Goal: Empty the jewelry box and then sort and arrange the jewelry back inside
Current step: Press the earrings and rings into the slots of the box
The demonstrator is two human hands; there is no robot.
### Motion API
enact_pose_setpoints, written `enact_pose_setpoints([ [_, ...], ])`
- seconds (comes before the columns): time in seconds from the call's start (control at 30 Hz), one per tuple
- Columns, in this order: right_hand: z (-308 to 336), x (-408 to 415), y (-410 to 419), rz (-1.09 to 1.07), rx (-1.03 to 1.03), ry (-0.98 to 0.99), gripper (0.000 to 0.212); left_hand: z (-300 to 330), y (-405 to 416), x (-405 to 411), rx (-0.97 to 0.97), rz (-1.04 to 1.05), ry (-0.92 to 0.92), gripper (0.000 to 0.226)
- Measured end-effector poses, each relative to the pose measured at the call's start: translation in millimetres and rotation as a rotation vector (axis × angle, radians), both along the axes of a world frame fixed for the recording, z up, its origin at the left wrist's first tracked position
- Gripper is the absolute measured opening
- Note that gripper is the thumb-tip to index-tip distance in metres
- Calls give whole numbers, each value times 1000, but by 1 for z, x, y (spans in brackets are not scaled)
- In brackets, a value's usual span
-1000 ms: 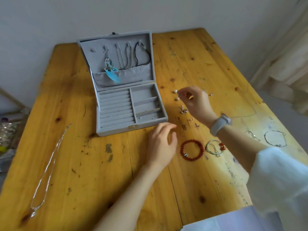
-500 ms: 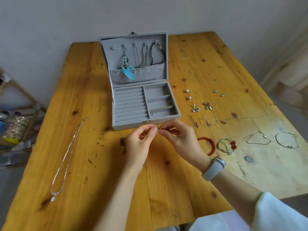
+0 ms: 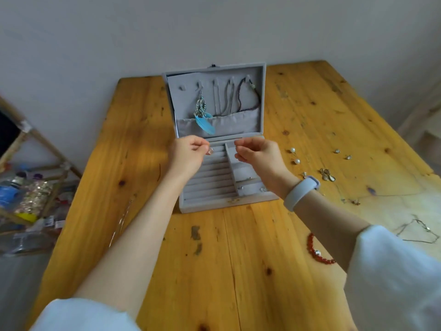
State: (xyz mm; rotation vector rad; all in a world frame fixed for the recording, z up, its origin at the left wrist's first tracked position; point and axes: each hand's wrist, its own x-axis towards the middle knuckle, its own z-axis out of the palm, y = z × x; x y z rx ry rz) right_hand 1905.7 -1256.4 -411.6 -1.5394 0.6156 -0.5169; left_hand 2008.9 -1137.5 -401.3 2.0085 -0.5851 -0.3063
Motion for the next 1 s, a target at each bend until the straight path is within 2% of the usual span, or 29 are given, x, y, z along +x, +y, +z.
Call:
enact_pose_setpoints([
  [0.17,-17,26,-16,2,-151,87,18,-13,-27,18,225,14,-160,12],
  [0.37,-25,33,-14,-25,-538,138,11,-25,-35,22,278,19,-263,15],
  [0.5,-27,36,-11,-44,-568,167,11,-29,-35,16,322,29,-407,16],
  [0.73,-24,43,-5,-59,-599,217,12,-30,-27,11,250,36,-466,19],
  [1.0,-26,44,0,-24,-844,320,16,-38,-23,9,252,-14,-515,22],
])
